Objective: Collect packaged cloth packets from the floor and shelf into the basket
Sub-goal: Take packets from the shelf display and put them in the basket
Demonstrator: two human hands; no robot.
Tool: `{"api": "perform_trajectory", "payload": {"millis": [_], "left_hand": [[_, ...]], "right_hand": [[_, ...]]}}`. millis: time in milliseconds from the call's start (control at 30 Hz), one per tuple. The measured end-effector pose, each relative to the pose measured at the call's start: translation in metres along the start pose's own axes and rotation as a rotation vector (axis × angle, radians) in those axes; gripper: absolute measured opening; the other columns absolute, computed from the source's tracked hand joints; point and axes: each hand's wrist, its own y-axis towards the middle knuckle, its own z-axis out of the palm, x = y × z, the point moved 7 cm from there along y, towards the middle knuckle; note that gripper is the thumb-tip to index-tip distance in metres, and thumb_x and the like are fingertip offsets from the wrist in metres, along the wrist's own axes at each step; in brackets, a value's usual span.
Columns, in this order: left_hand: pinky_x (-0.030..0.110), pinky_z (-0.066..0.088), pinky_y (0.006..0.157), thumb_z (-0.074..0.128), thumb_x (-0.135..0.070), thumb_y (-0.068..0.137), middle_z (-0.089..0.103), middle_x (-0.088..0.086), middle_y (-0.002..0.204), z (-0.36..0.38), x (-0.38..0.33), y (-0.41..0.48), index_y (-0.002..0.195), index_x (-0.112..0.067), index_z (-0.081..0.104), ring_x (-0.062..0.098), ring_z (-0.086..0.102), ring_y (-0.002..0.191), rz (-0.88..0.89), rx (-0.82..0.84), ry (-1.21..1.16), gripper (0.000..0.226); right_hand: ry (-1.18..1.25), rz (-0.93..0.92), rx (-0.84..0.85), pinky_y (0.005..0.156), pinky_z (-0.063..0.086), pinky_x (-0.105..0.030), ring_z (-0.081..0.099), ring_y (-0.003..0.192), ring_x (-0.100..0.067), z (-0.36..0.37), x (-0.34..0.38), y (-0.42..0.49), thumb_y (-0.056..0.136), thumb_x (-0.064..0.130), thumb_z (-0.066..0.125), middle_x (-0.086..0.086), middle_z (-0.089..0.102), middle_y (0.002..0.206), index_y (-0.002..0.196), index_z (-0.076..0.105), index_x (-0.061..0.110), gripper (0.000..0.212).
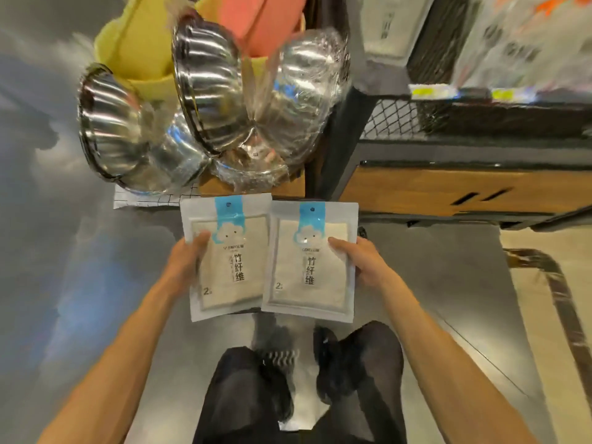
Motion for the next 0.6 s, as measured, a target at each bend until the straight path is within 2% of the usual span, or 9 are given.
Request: {"api": "perform_trajectory", "payload": {"millis": [33, 167, 300, 400, 467, 533, 600], "left_hand": [[0.048, 0.056, 0.092, 0.055, -0.039, 0.102, 0.076, 0.004, 0.107, 0.004, -0.015, -0.019, 0.106, -0.021, 0.069, 0.028, 0.071, 0.104, 0.000, 0.003, 0.001, 0.024], [0.040, 0.059, 0.079, 0.057, -0.038, 0.100, 0.074, 0.009, 0.114, 0.040, -0.069, -0.088, 0.125, -0.009, 0.063, 0.028, 0.071, 0.103, 0.084, 0.053, -0.018, 0.039], [0.038, 0.060, 0.071, 0.063, -0.044, 0.092, 0.077, 0.007, 0.105, 0.087, -0.100, -0.131, 0.117, -0.010, 0.066, 0.026, 0.074, 0.095, 0.096, 0.075, -0.066, 0.042], [0.031, 0.060, 0.062, 0.060, -0.032, 0.098, 0.078, 0.008, 0.097, 0.124, -0.116, -0.157, 0.108, -0.012, 0.067, 0.021, 0.076, 0.084, 0.109, 0.074, -0.157, 0.023], [0.033, 0.062, 0.064, 0.059, -0.029, 0.100, 0.078, 0.009, 0.097, 0.147, -0.122, -0.171, 0.108, -0.011, 0.068, 0.021, 0.076, 0.084, 0.122, 0.057, -0.204, 0.022], [0.038, 0.062, 0.072, 0.060, -0.031, 0.099, 0.077, 0.011, 0.102, 0.166, -0.125, -0.182, 0.113, -0.010, 0.068, 0.026, 0.075, 0.092, 0.132, 0.068, -0.220, 0.027], [0.042, 0.062, 0.078, 0.060, -0.031, 0.099, 0.076, 0.012, 0.105, 0.182, -0.129, -0.189, 0.115, -0.009, 0.068, 0.030, 0.074, 0.097, 0.143, 0.078, -0.248, 0.029]], "right_hand": [[0.002, -0.015, -0.010, 0.066, 0.058, -0.032, 0.075, 0.085, -0.019, -0.010, 0.015, -0.023, 0.091, 0.024, 0.072, -0.002, 0.078, 0.096, 0.105, 0.069, 0.016, 0.017], [-0.017, -0.091, -0.033, 0.087, 0.057, -0.038, 0.073, 0.098, -0.021, -0.057, 0.064, -0.096, 0.094, 0.032, 0.067, -0.002, 0.077, 0.104, 0.116, 0.070, 0.011, 0.031], [-0.004, -0.205, -0.076, 0.079, 0.059, -0.035, 0.074, 0.094, -0.022, -0.112, 0.108, -0.143, 0.095, 0.028, 0.066, -0.004, 0.077, 0.102, 0.112, 0.070, 0.012, 0.024], [0.004, -0.292, -0.125, 0.076, 0.061, -0.038, 0.075, 0.089, -0.023, -0.154, 0.134, -0.165, 0.094, 0.027, 0.067, -0.006, 0.077, 0.097, 0.109, 0.070, 0.011, 0.022], [-0.010, -0.339, -0.138, 0.077, 0.061, -0.041, 0.075, 0.088, -0.024, -0.180, 0.149, -0.174, 0.094, 0.027, 0.067, -0.006, 0.077, 0.096, 0.107, 0.070, 0.013, 0.020], [-0.020, -0.375, -0.146, 0.078, 0.061, -0.043, 0.075, 0.089, -0.024, -0.202, 0.158, -0.180, 0.094, 0.028, 0.067, -0.005, 0.077, 0.097, 0.106, 0.070, 0.016, 0.017], [-0.005, -0.402, -0.157, 0.074, 0.061, -0.039, 0.075, 0.088, -0.023, -0.220, 0.167, -0.183, 0.094, 0.024, 0.067, -0.004, 0.077, 0.097, 0.105, 0.070, 0.017, 0.014]]}}
